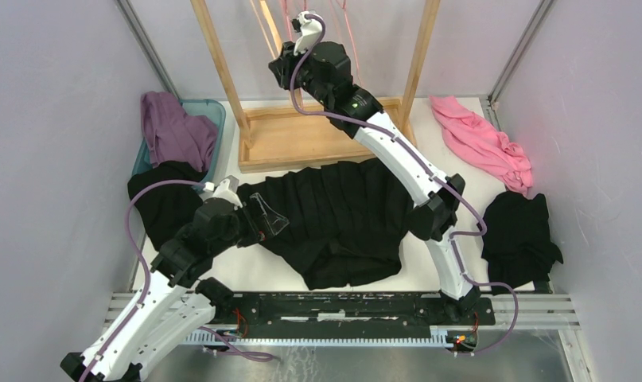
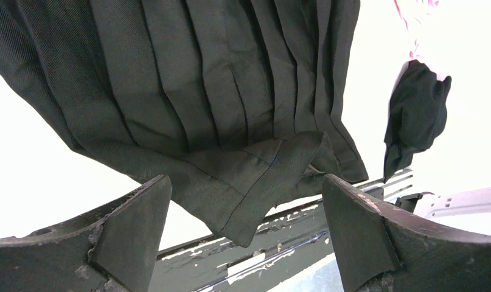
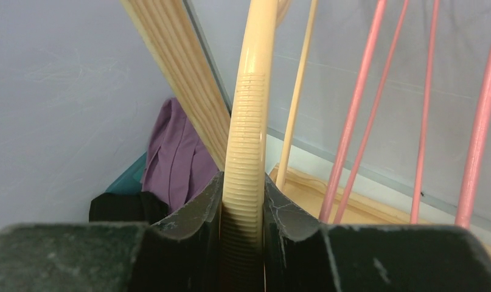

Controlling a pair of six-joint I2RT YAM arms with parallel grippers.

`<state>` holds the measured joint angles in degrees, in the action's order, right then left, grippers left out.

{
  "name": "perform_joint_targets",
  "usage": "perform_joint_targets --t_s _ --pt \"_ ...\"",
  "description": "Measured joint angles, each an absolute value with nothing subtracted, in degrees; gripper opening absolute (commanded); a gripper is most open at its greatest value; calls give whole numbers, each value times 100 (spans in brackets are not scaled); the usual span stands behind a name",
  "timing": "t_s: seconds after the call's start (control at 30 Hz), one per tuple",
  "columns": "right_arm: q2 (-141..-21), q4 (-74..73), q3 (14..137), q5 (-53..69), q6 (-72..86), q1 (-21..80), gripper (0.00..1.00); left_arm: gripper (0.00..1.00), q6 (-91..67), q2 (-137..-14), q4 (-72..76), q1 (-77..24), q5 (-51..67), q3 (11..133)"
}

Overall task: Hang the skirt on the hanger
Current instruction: Pick up the hanger from the clothesline.

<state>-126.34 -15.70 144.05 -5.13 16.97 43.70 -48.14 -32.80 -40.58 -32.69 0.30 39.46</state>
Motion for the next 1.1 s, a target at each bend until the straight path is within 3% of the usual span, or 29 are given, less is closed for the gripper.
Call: perform_joint_targets --t_s 0.6,0.93,1.1 --pt "-11465 -1365 13257 80 1367 4383 1 99 -4851 -3299 -3990 -3269 56 3898" --pt "-8663 -1756 9487 604 1306 4460 1 99 -4849 -3594 -3815 -3271 123 3898" --pt "-6871 -2646 8390 659 1295 4462 1 99 -4792 -4032 -3756 -3271 373 3898"
